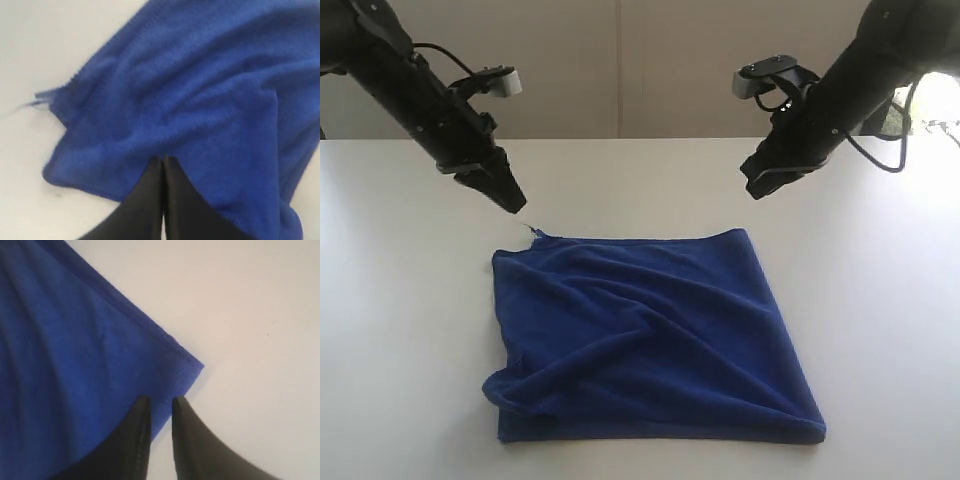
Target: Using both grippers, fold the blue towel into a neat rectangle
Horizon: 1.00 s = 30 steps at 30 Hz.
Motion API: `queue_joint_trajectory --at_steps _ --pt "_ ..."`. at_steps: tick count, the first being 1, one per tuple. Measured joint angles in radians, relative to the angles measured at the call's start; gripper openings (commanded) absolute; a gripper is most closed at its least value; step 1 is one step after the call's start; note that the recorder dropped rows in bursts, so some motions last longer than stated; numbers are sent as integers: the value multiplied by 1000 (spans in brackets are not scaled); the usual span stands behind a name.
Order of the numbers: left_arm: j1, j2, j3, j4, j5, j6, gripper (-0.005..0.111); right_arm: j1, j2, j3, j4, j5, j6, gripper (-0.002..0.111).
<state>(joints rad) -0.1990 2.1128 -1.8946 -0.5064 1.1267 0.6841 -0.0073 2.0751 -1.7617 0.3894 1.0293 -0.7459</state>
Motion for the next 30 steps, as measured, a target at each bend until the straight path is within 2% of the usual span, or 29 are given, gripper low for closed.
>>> queue_joint_trajectory --at_steps 2,7,10,12,14,18,19,24,30 --pt "0 -60 95 15 -16 6 0 -9 60 -78 21 70 -10 26" --pt "0 -175 355 5 -232 7 0 -11 161 -192 134 168 -43 28" --pt "0 -184 462 -19 -366 2 0 -11 182 -213 194 177 -49 28" --pt "0 -170 499 -26 -442 -26 4 -11 187 -217 225 183 -49 28" --pt "11 -147 509 -51 -490 -44 15 -11 187 -219 254 183 -49 28" --pt "52 -83 489 -123 -498 -51 51 -9 161 -219 263 185 -49 28" --pt "65 -66 476 -136 -488 -54 55 -4 151 -219 263 185 -49 28" --pt "96 1 404 -157 -503 -55 52 14 98 -219 280 186 -49 28" --pt "96 73 332 -192 -494 -56 52 19 94 -219 282 188 -49 28"
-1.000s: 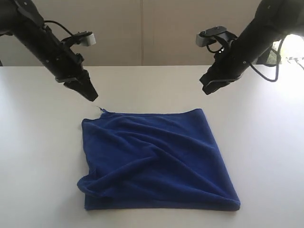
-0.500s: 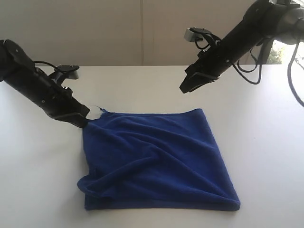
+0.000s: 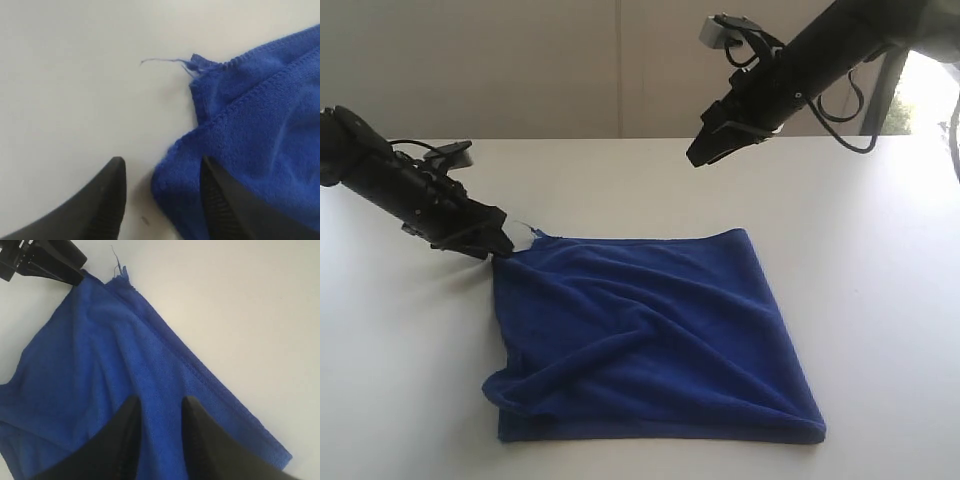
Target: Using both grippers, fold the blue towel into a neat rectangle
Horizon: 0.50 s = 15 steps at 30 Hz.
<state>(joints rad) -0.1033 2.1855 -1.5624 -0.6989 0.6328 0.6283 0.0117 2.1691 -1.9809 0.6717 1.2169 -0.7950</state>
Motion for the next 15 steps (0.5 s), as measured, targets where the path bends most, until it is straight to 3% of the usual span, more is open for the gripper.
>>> queue_joint_trajectory --at_steps 3,7,10,15 --pt "0 10 -5 -36 0 0 49 0 0 0 0 0 0 28" --pt "0 20 -5 -82 -8 24 33 0 0 0 0 0 0 28" --pt "0 26 -5 -95 -8 38 29 0 0 0 0 0 0 28" --pt "0 35 -16 -97 6 63 0 0 0 0 0 0 0 28"
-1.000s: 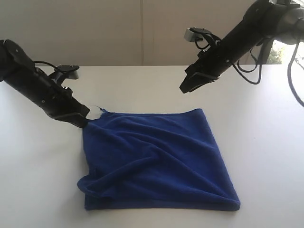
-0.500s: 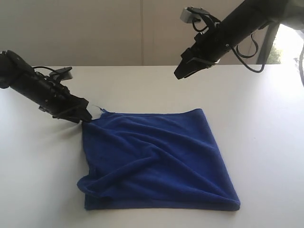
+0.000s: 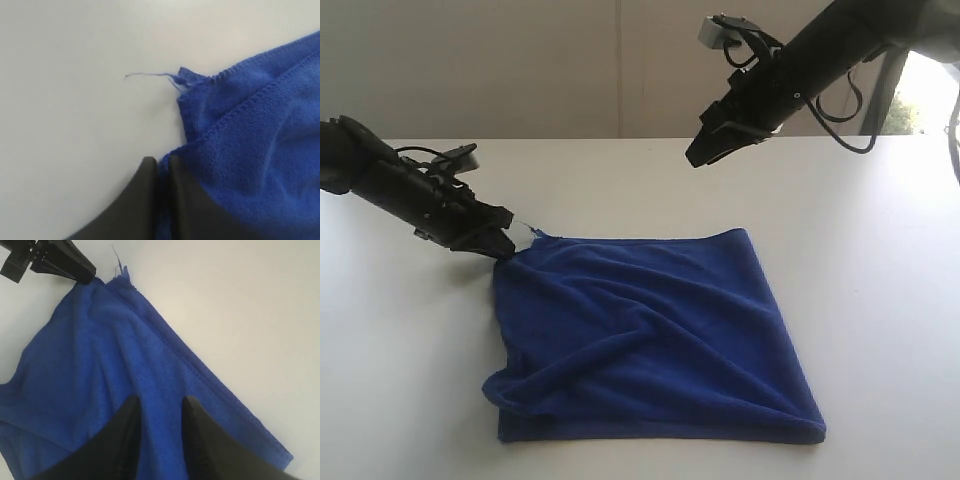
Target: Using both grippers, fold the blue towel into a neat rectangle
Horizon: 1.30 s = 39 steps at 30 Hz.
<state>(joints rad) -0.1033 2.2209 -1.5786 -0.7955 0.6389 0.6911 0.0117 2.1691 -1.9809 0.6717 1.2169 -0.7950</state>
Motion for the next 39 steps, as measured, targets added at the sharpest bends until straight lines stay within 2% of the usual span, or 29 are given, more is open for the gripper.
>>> queue_joint_trajectory --at_steps 4,8,14,19,24,30,35,39 --pt "0 4 -47 2 39 8 0 0 -3 0 -12 0 -6 26" --pt "-2 4 -162 -42 151 29 0 0 -61 0 -73 2 -33 24" --pt "-28 4 -232 -64 171 42 0 0 -161 53 -114 2 -35 24" --pt "-61 4 -245 -59 151 45 0 0 -240 164 -115 2 -35 24" --pt "-61 6 -245 -14 100 31 0 11 -289 297 -105 2 -48 24" --pt "-61 47 -247 45 86 -8 0 84 -290 421 -88 -12 -75 24" --pt "-61 61 -247 65 90 -17 0 110 -287 463 -90 -94 -67 24" --pt "-61 61 -247 79 90 -17 0 110 -287 467 -177 -170 10 24"
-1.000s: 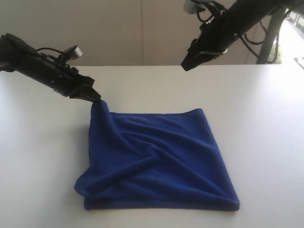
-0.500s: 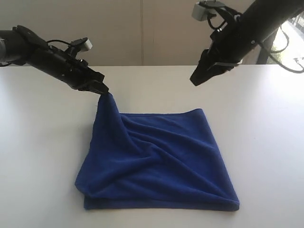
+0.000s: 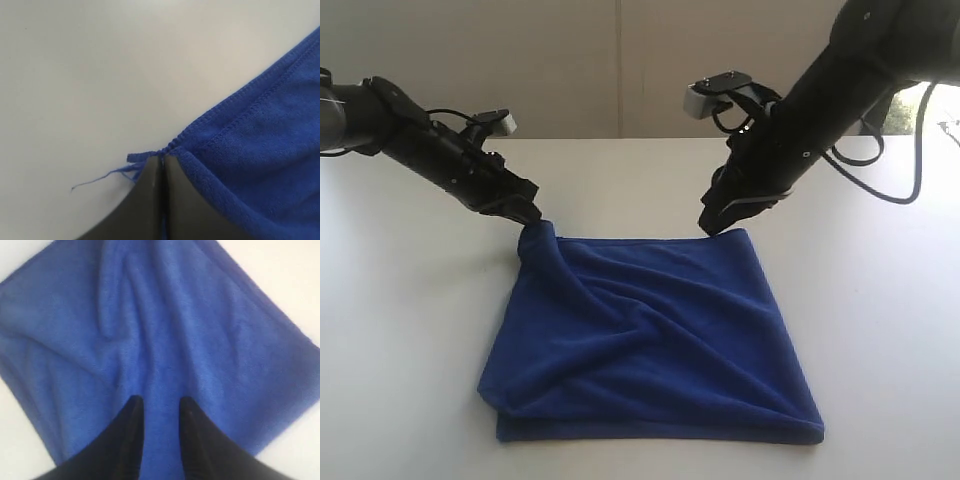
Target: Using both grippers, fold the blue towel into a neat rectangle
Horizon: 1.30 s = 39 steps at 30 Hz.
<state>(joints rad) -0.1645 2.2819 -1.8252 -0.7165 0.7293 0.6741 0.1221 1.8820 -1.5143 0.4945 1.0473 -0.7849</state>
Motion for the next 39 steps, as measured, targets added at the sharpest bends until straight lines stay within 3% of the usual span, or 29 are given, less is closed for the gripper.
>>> queue_joint_trajectory --at_steps 9,11,12,14,16,18,19,22,23,26,29,35,39 --pt "0 0 0 -31 23 8 2 0 0 0 -67 -118 43 24" --pt "0 0 0 5 8 -8 17 0 0 0 -106 -170 54 24" --pt "0 0 0 18 8 -11 35 0 3 0 -128 -193 69 24" --pt "0 0 0 35 8 -15 59 0 18 0 -175 -236 112 24" --pt "0 0 0 39 10 -15 66 0 48 0 -193 -235 129 24" --pt "0 -9 0 46 4 -17 65 0 84 0 -195 -221 130 24" --pt "0 -22 0 47 5 -16 56 0 95 0 -195 -221 127 23" --pt "0 -107 0 52 65 -19 4 0 137 -5 -131 -184 5 6" --pt "0 -128 0 56 101 -16 0 0 149 -17 -91 -147 -47 0" --pt "0 -177 0 89 310 2 0 0 200 -82 -8 -25 -129 0" --pt "0 -179 2 94 397 4 0 0 214 -94 -75 31 -130 0" --pt "-30 -221 151 77 377 39 0 0 218 -64 -280 85 10 0" --pt "-147 -254 323 29 282 85 0 0 218 -26 -288 92 26 0"
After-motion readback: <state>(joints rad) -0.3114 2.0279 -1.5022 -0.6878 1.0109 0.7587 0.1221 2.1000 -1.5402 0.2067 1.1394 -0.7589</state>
